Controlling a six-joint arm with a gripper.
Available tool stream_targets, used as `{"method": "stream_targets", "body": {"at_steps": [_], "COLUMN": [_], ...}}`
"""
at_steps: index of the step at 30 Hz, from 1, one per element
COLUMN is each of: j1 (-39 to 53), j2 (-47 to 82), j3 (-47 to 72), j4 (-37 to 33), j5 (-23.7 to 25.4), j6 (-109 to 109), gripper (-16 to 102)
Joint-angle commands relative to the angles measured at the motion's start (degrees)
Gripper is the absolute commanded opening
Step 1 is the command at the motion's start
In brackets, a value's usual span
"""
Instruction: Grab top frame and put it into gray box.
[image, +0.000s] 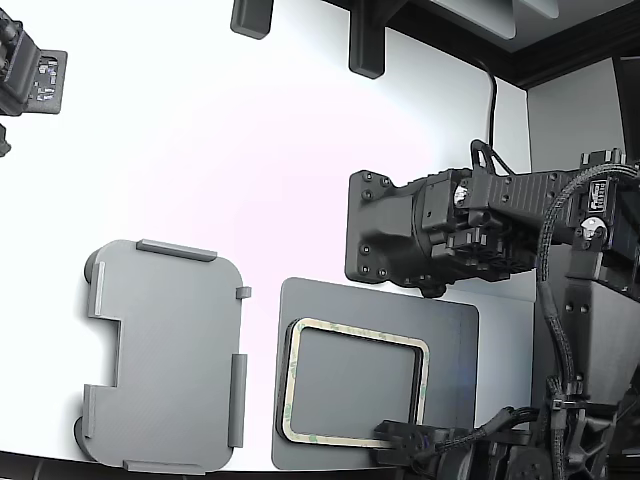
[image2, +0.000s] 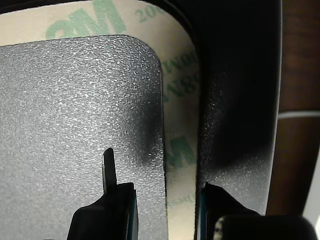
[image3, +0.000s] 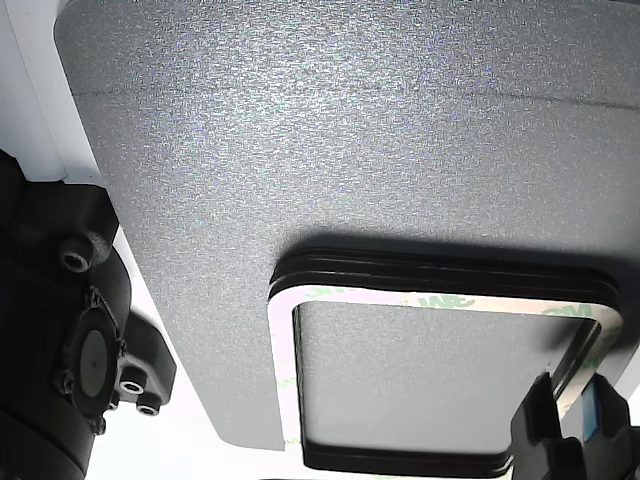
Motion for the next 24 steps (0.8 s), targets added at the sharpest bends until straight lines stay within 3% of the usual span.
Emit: {"method": "stream_targets", "body": {"at_steps": [1, 16, 18, 21, 24], "j1": [-0.6, -0.3, -0.2, -0.2, -0.1], "j2": [1.9, 2.5, 2.5, 2.7, 2.9], "j3": [-0.8, -0.4, -0.6, -0.6, -1.1], "j4": [-0.2, -1.6, -1.8, -2.8, -2.7], "j5": [0.2, -0.4, -0.4, -0.3, -0.2], "j6": [-0.2, 1.0, 1.3, 2.5, 1.3], "gripper": [47, 27, 17, -10, -10]}}
